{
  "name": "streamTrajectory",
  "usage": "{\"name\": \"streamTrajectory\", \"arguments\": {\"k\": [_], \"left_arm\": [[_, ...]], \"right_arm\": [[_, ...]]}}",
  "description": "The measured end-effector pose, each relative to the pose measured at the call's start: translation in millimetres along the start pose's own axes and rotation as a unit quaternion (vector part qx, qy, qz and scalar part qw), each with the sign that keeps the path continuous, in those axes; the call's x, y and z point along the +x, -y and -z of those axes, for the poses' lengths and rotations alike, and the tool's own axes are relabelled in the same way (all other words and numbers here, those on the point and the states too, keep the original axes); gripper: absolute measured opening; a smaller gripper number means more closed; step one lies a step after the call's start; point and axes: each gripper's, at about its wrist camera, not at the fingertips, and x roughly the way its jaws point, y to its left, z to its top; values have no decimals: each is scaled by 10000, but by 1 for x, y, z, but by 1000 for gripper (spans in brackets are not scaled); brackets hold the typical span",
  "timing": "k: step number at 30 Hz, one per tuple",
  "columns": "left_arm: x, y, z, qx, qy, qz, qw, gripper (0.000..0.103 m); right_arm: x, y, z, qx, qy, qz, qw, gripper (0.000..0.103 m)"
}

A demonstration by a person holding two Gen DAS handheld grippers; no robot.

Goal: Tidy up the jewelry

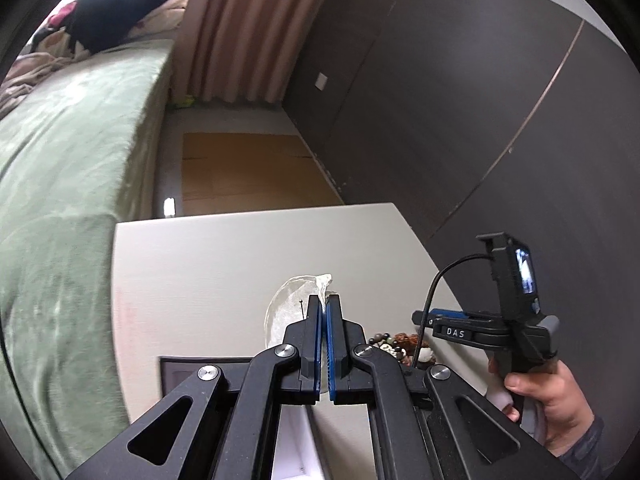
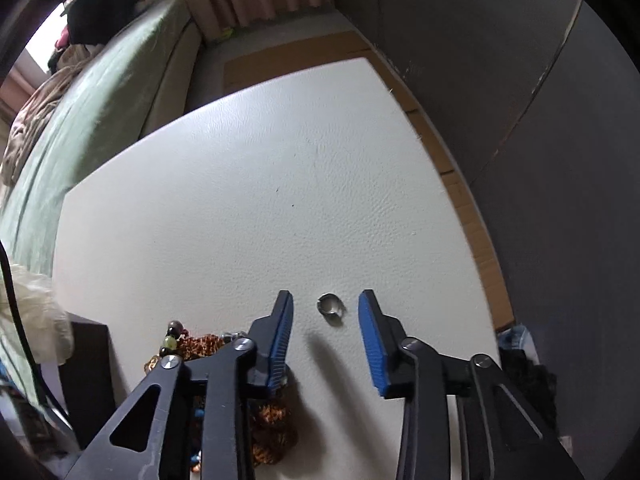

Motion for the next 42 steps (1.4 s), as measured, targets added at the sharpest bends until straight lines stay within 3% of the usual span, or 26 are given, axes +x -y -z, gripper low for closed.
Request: {"name": "streamTrajectory", "arguments": {"k": [4, 7, 11, 19, 21, 22, 23, 24, 25, 26, 30, 40, 41, 42], "left_arm": [[-10, -8, 2, -57, 70, -88, 9999, 1], [-18, -14, 3, -100, 96, -145, 9998, 1], [-29, -21, 5, -166, 93, -138, 9997, 1], [-44, -26, 6, -362, 125, 5, 9993, 3], [-43, -29, 7, -445, -25, 20, 9990, 8], [-42, -31, 8, -513, -104, 77, 9986, 18], [-43, -34, 9, -582, -141, 133, 9981, 35], [-45, -37, 10, -649, -131, 165, 9977, 46], [-50, -39, 11, -691, -58, 143, 9975, 65], [-55, -42, 11, -699, 65, 107, 9975, 75], [-73, -50, 11, -607, 360, -146, 9974, 79], [-86, -93, 12, -1032, 498, -511, 9921, 79], [-86, -95, 12, -1042, 505, -519, 9919, 79], [-85, -97, 12, -1060, 486, -537, 9917, 79]], "right_arm": [[2, -4, -2, -69, -69, 168, 9998, 28], [1, -7, -3, -148, -76, 406, 9990, 14], [-5, -6, 3, -118, 11, 343, 9993, 14], [-65, -20, 21, 3, 858, -569, 9947, 14], [-78, -32, 28, -90, 1026, -821, 9913, 14], [-83, -38, 29, -145, 1084, -941, 9895, 14], [-88, -44, 33, -212, 1150, -1080, 9873, 14], [-93, -51, 37, -279, 1205, -1220, 9848, 14], [-96, -58, 39, -328, 1234, -1331, 9829, 14], [-98, -64, 41, -384, 1257, -1450, 9807, 14], [-102, -91, 50, -655, 1304, -1834, 9722, 14], [-99, -147, 58, -1200, 1122, -2720, 9482, 14], [-98, -151, 58, -1249, 1049, -2780, 9466, 24], [-97, -155, 57, -1271, 970, -2779, 9472, 48]]}}
